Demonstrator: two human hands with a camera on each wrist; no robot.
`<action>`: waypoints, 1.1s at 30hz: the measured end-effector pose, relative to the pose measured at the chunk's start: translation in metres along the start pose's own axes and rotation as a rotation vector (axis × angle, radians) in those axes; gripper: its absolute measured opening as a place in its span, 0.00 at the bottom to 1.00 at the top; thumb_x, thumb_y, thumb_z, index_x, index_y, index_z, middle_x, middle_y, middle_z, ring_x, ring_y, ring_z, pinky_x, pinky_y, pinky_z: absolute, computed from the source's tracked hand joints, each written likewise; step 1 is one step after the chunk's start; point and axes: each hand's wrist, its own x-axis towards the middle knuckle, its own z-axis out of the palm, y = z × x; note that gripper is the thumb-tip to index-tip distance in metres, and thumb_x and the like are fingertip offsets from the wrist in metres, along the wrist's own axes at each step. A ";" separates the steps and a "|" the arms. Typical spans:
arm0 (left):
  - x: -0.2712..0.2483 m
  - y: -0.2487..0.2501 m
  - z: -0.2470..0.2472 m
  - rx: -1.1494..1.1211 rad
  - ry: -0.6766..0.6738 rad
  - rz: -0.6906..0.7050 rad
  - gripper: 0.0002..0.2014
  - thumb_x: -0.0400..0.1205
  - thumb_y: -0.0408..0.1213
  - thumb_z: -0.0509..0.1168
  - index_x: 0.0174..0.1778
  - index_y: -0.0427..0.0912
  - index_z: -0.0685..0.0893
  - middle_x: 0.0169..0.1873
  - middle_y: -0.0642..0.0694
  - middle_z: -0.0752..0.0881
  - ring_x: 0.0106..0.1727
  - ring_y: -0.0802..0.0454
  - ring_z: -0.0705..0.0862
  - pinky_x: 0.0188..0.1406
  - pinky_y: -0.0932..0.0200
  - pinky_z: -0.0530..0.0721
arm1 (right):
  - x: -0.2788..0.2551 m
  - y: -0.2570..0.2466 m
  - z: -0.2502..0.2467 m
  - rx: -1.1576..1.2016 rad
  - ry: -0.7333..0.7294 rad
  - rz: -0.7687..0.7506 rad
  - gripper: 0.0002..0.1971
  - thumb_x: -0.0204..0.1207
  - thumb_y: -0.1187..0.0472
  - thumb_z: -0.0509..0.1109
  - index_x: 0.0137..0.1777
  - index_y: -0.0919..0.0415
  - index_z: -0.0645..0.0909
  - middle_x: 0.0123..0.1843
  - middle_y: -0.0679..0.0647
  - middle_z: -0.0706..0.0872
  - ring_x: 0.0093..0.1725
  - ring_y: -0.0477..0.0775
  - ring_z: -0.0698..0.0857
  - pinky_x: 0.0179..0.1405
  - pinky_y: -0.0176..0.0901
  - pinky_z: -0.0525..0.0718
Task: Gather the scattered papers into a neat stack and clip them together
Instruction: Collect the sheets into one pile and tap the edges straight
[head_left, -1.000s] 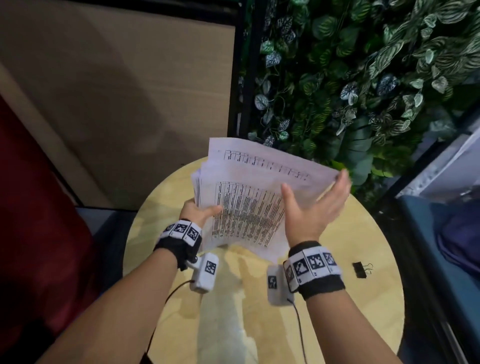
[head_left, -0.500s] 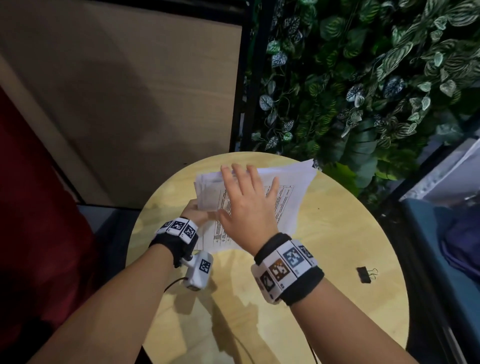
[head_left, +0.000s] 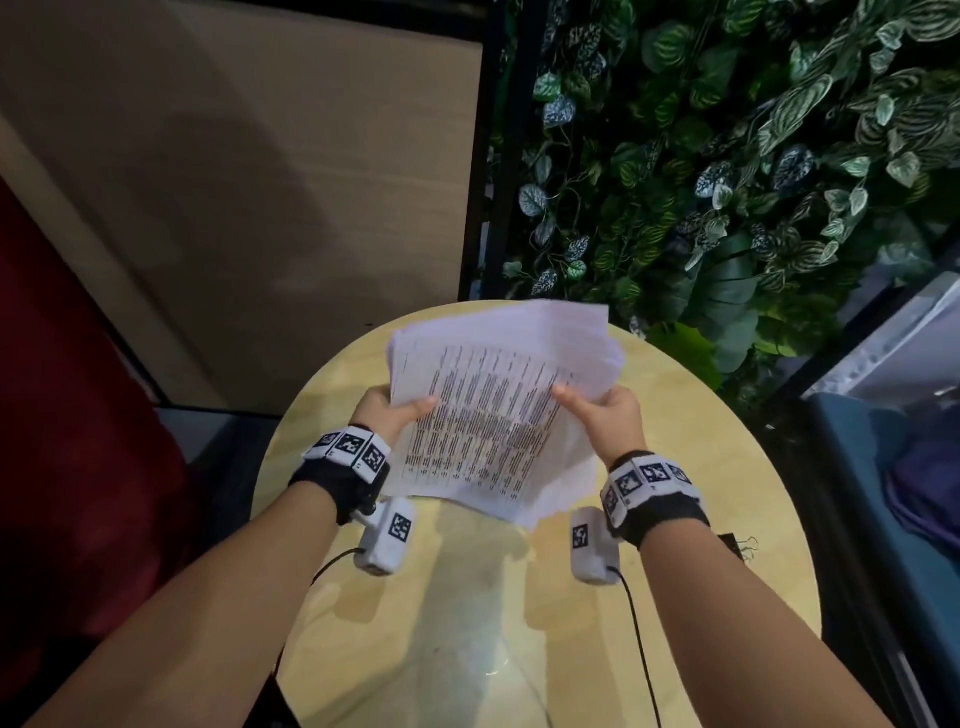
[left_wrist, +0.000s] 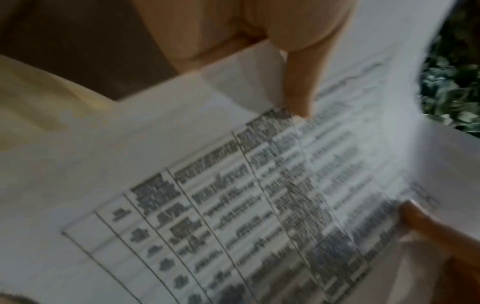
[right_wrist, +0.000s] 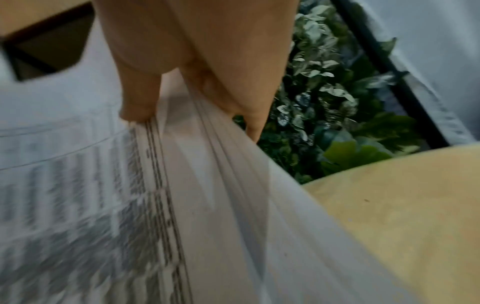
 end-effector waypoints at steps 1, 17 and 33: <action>-0.002 0.007 0.005 -0.031 0.044 0.032 0.17 0.78 0.36 0.69 0.58 0.30 0.83 0.41 0.43 0.84 0.45 0.48 0.81 0.43 0.64 0.76 | -0.003 -0.004 0.004 0.068 0.032 -0.019 0.16 0.64 0.50 0.80 0.40 0.63 0.86 0.31 0.52 0.84 0.31 0.52 0.83 0.37 0.50 0.85; -0.014 0.030 -0.023 0.168 0.372 0.435 0.61 0.58 0.42 0.83 0.81 0.49 0.50 0.81 0.46 0.53 0.82 0.52 0.53 0.80 0.54 0.52 | -0.019 -0.008 0.001 -0.117 0.056 -0.198 0.09 0.73 0.69 0.73 0.52 0.64 0.87 0.40 0.52 0.85 0.43 0.51 0.82 0.45 0.41 0.80; 0.001 0.089 -0.049 -0.240 -0.166 0.342 0.19 0.49 0.44 0.85 0.31 0.44 0.89 0.30 0.52 0.90 0.38 0.58 0.89 0.32 0.71 0.87 | 0.007 -0.019 -0.082 0.313 0.110 -0.034 0.58 0.50 0.41 0.84 0.79 0.54 0.59 0.74 0.56 0.74 0.73 0.58 0.74 0.71 0.61 0.74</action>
